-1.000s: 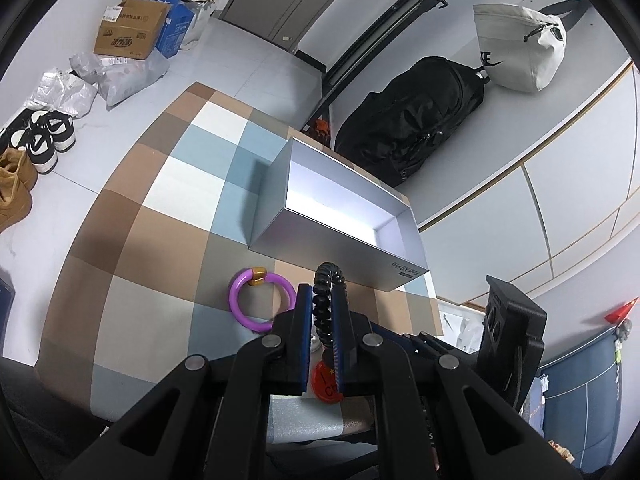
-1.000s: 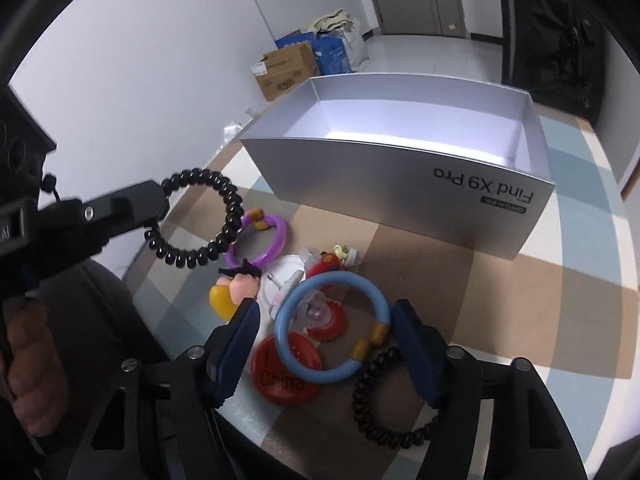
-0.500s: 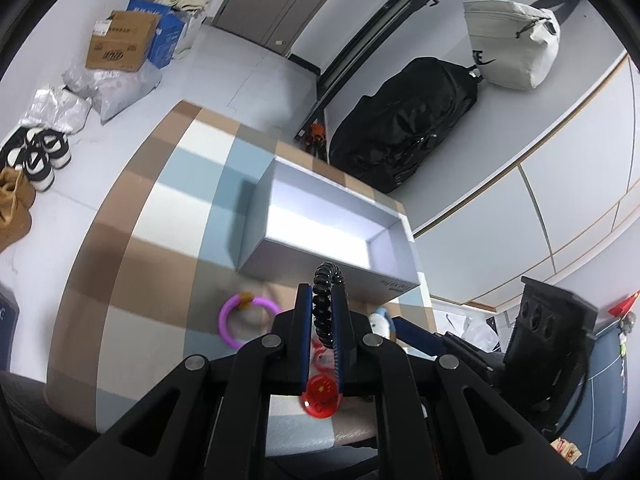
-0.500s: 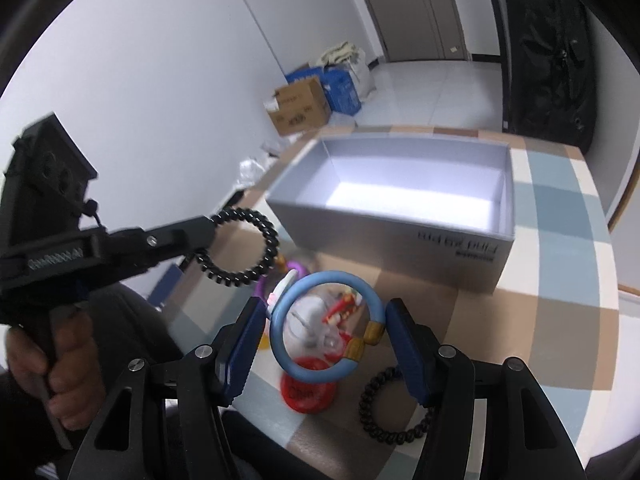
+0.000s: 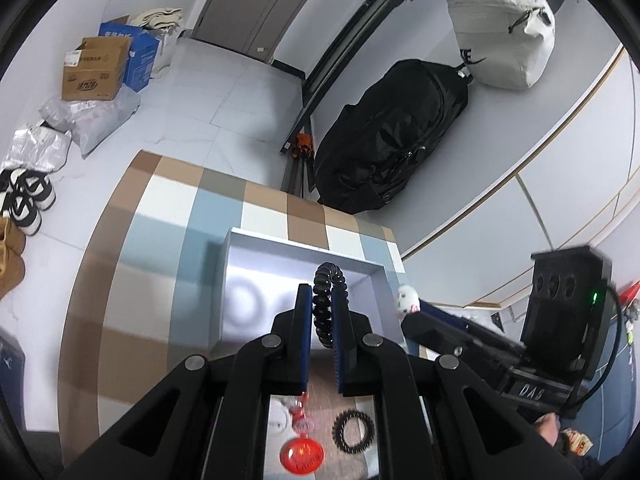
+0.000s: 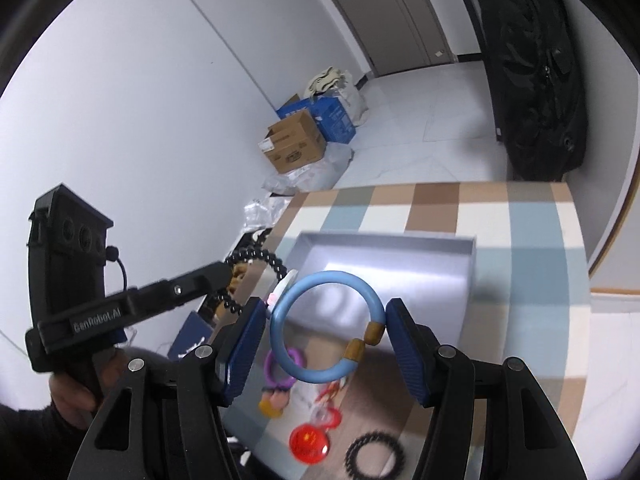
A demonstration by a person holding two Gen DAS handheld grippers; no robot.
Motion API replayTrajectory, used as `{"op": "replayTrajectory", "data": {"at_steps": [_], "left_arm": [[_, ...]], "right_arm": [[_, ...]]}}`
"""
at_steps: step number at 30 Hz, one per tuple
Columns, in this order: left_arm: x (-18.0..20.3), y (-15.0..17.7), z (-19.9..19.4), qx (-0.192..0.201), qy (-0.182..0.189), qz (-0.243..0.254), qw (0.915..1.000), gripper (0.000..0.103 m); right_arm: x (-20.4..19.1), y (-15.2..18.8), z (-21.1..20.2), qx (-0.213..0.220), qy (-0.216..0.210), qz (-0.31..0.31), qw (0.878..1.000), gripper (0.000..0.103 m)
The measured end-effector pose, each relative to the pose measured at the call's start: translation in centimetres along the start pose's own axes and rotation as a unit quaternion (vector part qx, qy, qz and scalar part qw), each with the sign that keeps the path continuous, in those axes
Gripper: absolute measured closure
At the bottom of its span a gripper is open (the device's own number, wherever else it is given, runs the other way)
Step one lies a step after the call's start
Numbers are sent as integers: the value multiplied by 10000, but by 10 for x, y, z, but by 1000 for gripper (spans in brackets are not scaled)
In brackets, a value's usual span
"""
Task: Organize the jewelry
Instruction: 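Carry bracelet and blue ring into the grey box while both tools open to release, then lift both open tools out of the grey box back toward the pile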
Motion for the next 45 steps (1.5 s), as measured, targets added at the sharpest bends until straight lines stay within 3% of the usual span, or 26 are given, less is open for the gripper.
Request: {"op": "replayTrajectory", "data": {"at_steps": [10,23,26,28,31,35,40,45], "left_arm": [[-14,-10,50,-353,-196,172,9990,98],[-21,-2,60,-424,-199,36,9989,97],[-19,-5,65,-498,-131,-18,9987,85],[-19,-7,62,-437,-97,-47,9990,61],[-17,-11,53,-278,-11,-86,9996,45],[-11,-13,44,-163,-129,106,9997,43],[-6,-11,28,142,-503,481,9975,30],[-11,-2,14,209,-652,563,9961,30]], "right_arm": [[33,-23,31,-414,225,168,9987,41],[50,-23,53,-654,30,576,9962,40],[49,-24,52,-602,-9,675,9959,40],[48,-25,51,-587,-81,710,9957,35],[49,-30,43,-397,-77,727,9965,25],[54,-34,27,-111,-18,874,9961,8],[57,-33,12,99,-9,985,9951,5],[51,-29,-5,411,212,737,9962,0]]}}
Point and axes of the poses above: each gripper's, at about its wrist camera, not at the fingertips, and z roughly the way its jaws point, x to its right, y to its underside, the point moved 9 cm from there along z, roughly the way its jaws point, and after that the axes turned 6 degrees about y, right-handed, at the moved point
